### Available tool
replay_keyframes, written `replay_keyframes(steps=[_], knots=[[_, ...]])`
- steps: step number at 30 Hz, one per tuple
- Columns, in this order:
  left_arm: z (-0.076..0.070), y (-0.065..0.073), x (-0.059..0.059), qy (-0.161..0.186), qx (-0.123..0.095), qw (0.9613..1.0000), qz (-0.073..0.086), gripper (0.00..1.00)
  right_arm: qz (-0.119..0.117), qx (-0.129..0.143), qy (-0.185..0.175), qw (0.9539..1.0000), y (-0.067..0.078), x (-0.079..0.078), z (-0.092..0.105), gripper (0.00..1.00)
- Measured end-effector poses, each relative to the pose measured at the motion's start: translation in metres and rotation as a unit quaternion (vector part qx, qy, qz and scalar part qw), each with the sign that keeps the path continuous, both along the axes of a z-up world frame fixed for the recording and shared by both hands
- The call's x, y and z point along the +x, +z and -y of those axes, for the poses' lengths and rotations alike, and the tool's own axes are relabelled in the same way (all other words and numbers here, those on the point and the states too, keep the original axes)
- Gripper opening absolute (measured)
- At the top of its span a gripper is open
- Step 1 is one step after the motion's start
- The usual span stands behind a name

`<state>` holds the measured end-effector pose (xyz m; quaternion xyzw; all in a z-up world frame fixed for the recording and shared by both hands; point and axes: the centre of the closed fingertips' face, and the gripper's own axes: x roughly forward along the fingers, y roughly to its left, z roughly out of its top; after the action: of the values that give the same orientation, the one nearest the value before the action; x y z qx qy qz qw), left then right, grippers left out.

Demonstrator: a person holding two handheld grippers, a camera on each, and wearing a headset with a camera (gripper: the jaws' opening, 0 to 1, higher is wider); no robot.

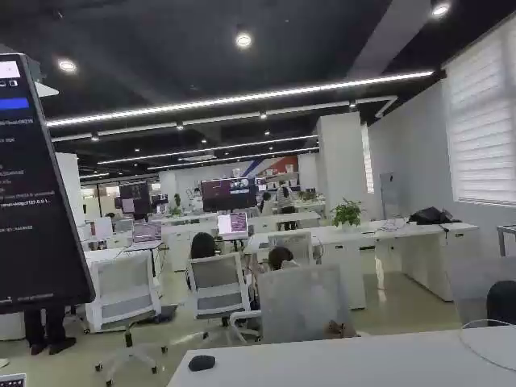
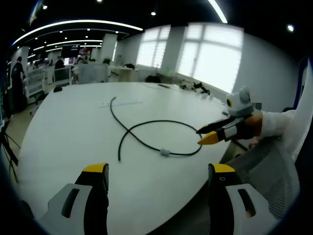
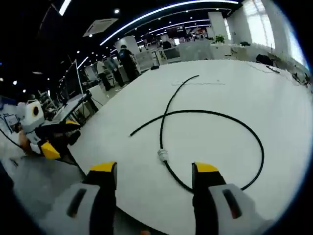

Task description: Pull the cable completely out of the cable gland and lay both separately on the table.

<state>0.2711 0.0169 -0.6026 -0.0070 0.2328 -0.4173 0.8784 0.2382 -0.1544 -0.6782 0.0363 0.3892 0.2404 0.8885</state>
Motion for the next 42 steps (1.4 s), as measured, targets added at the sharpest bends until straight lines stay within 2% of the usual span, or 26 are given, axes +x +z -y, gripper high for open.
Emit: replay_keyframes(steps=[3, 6, 8, 9, 10, 12, 16, 17, 20, 24, 26, 37, 42], knots=[[-0.004, -0.008, 0.003, 0.005, 0.009, 0.9998, -0.018, 0.85, -0.004, -0.009, 0.013, 0.9999, -0.004, -0.003, 0.001, 0.65], [-0.007, -0.011, 0.009, 0.019, -0.006, 0.9992, -0.036, 0.85, -0.005, -0.014, 0.008, 0.9998, -0.006, -0.003, 0.010, 0.65], [-0.006, -0.015, 0.013, 0.023, -0.017, 0.9985, -0.047, 0.85, -0.006, -0.011, -0.012, 0.9998, -0.006, -0.001, 0.017, 0.65], [-0.006, -0.020, 0.014, 0.024, -0.016, 0.9979, -0.058, 0.85, -0.004, -0.007, -0.028, 0.9996, -0.004, 0.002, 0.021, 0.64], [-0.003, -0.027, 0.013, 0.015, -0.006, 0.9977, -0.067, 0.85, 0.001, -0.006, -0.032, 0.9995, -0.002, 0.003, 0.024, 0.64], [0.004, -0.034, 0.009, -0.003, 0.008, 0.9974, -0.072, 0.85, 0.003, -0.007, -0.034, 0.9994, -0.001, 0.003, 0.024, 0.64], [0.012, -0.030, 0.006, -0.015, 0.003, 0.9980, -0.061, 0.87, -0.002, -0.023, -0.017, 0.9996, -0.005, 0.005, 0.021, 0.63], [0.012, -0.030, 0.006, -0.015, 0.003, 0.9980, -0.061, 0.88, 0.001, -0.026, -0.014, 0.9996, -0.005, 0.006, 0.019, 0.63], [0.010, -0.028, 0.008, -0.012, 0.005, 0.9983, -0.058, 0.87, -0.012, -0.028, -0.005, 0.9995, -0.011, 0.005, 0.018, 0.62], [0.009, -0.028, 0.010, -0.005, -0.010, 0.9973, -0.073, 0.85, -0.015, -0.032, -0.005, 0.9994, -0.012, 0.005, 0.018, 0.64], [0.010, -0.028, 0.009, -0.006, -0.010, 0.9974, -0.071, 0.85, -0.017, -0.031, -0.006, 0.9993, -0.013, 0.005, 0.018, 0.64], [0.009, -0.039, 0.006, -0.016, 0.022, 0.9970, -0.073, 0.86, -0.026, -0.035, 0.004, 0.9990, -0.018, 0.004, 0.014, 0.64], [0.006, -0.040, 0.008, -0.010, 0.024, 0.9967, -0.077, 0.86, -0.026, -0.035, 0.005, 0.9991, -0.018, 0.006, 0.013, 0.64]])
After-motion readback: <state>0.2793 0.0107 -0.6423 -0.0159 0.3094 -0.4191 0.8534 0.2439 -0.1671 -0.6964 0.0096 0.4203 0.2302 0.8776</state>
